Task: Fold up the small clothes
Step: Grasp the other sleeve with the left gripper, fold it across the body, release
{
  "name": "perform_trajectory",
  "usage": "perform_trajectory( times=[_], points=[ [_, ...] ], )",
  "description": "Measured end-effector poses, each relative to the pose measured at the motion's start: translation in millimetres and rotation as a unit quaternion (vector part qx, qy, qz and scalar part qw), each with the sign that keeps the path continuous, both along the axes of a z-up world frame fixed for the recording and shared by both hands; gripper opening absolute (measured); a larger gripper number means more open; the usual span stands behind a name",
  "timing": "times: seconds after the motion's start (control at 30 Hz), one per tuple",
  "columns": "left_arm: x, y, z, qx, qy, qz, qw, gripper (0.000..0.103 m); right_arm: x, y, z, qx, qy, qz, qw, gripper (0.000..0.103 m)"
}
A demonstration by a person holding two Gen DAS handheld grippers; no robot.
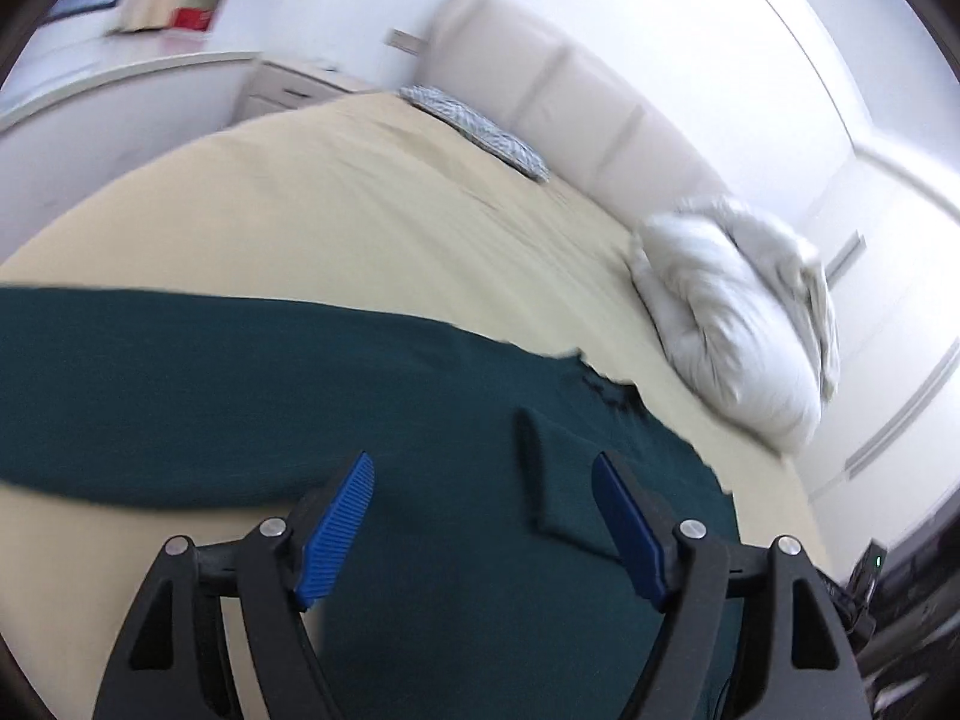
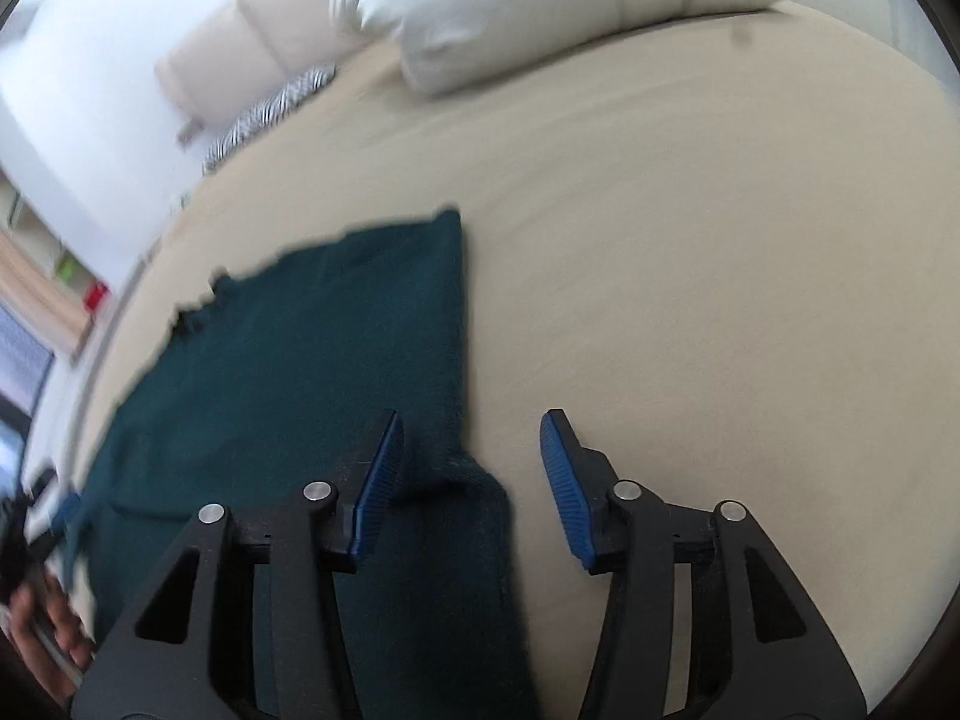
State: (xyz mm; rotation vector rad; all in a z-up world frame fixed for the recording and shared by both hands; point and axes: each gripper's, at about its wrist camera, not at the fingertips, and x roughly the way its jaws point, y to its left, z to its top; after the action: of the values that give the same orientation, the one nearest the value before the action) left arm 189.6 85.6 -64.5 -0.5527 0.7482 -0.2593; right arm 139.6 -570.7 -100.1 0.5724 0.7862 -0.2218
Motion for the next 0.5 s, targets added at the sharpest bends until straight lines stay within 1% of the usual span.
perform_trajectory(
  times=[0.03, 0.07, 0.1, 0.13, 0.2, 0.23, 0.33, 0.4, 0.43, 0.5],
  points=[
    [-10, 25, -3, -0.013, 0.007, 0.026, 0.9996, 0.078, -10, 5, 12, 0.006, -0.020, 0.003, 1.000, 0.047],
    [-20, 48, -7, -0.029, 0.014, 0.054, 0.9981, 0.078, -16, 9, 18, 0.010, -0.028, 0.007, 1.000, 0.047],
    [-31, 75, -13, -0.053, 0.022, 0.085, 0.9947, 0.078, -21, 14, 25, 0.020, -0.037, 0.015, 0.999, 0.047],
    [-45, 106, -22, -0.088, 0.030, 0.123, 0.9879, 0.078, -28, 21, 30, 0.035, -0.046, 0.027, 0.998, 0.047],
    [-67, 148, -37, -0.141, 0.043, 0.181, 0.9725, 0.078, -38, 38, 38, 0.054, -0.053, 0.047, 0.996, 0.047],
    [-80, 171, -46, -0.171, 0.048, 0.211, 0.9611, 0.078, -42, 49, 41, 0.063, -0.055, 0.058, 0.995, 0.047],
    [-103, 203, -61, -0.214, 0.053, 0.259, 0.9405, 0.079, -50, 81, 43, 0.094, -0.051, 0.086, 0.991, 0.047],
    [-108, 212, -69, -0.236, 0.055, 0.276, 0.9301, 0.080, -57, 101, 43, 0.104, -0.047, 0.099, 0.989, 0.047],
    [-108, 217, -75, -0.257, 0.055, 0.283, 0.9224, 0.080, -59, 114, 42, 0.107, -0.045, 0.105, 0.988, 0.047],
    [-102, 224, -83, -0.273, 0.050, 0.295, 0.9144, 0.080, -58, 135, 38, 0.111, -0.038, 0.116, 0.986, 0.047]
  ],
)
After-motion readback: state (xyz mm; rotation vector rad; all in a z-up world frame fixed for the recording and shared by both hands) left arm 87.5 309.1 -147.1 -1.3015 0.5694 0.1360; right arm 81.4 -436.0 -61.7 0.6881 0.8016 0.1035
